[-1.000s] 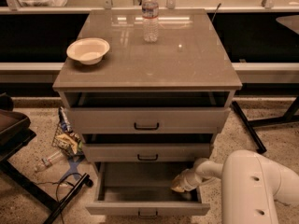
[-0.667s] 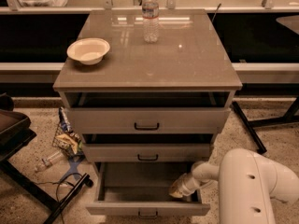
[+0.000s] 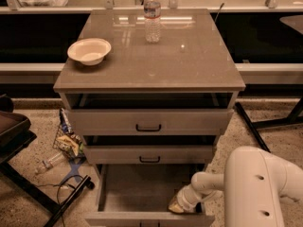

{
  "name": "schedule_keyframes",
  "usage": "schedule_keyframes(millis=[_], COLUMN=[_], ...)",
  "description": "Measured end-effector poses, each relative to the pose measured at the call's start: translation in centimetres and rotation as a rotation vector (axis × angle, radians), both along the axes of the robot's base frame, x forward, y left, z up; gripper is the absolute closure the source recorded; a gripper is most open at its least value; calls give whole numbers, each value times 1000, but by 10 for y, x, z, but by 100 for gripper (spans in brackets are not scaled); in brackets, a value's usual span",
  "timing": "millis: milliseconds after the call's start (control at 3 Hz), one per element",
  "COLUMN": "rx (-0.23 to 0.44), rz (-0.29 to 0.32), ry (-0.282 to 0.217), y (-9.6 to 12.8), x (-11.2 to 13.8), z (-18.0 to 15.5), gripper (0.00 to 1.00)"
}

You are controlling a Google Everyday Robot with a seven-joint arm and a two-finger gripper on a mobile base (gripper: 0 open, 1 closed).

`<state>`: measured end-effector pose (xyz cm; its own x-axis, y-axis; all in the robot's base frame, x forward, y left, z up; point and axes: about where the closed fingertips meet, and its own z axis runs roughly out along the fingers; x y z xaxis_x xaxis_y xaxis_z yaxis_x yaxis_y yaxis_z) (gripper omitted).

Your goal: Open bottom drawer

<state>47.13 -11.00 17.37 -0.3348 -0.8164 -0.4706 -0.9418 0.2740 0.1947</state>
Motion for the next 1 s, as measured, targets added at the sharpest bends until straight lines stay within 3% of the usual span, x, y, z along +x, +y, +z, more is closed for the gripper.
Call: schedule_keyframes(millis=[333, 667, 1000], rx=[1, 3, 4], rz=[14, 78, 78], ry=[13, 69, 69], y=[5, 24, 24], x=[-13, -63, -63], z=[3, 16, 16], gripper=[100, 100, 100])
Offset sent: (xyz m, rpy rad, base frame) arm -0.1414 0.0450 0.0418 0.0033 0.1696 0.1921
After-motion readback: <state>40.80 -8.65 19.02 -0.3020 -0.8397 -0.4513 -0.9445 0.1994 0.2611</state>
